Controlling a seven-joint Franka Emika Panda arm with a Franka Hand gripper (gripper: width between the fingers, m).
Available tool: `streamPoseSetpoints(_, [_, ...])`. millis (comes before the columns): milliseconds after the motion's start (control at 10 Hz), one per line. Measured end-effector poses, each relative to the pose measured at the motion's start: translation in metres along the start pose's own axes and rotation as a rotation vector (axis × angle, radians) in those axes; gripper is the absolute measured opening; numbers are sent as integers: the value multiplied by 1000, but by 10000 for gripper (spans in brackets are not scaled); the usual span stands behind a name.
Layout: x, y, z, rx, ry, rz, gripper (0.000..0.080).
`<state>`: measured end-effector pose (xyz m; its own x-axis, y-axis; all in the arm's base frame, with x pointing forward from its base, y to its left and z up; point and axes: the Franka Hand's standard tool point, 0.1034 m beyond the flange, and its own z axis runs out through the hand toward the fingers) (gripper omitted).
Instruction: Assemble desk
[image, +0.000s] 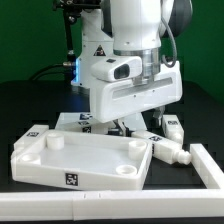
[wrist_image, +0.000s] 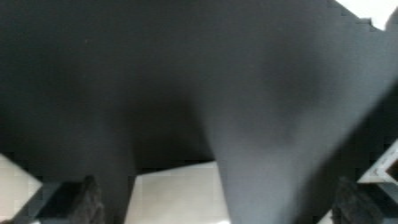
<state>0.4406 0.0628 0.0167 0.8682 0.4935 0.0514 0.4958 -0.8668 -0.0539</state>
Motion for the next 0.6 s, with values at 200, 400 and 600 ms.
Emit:
streamPoseSetpoints(200, [5, 2, 0, -1, 4, 1, 650])
streamPoseSetpoints(400, [11, -1, 1, -2, 10, -3, 650])
streamPoseSetpoints(600, [10, 0, 1, -2, 9, -3, 428])
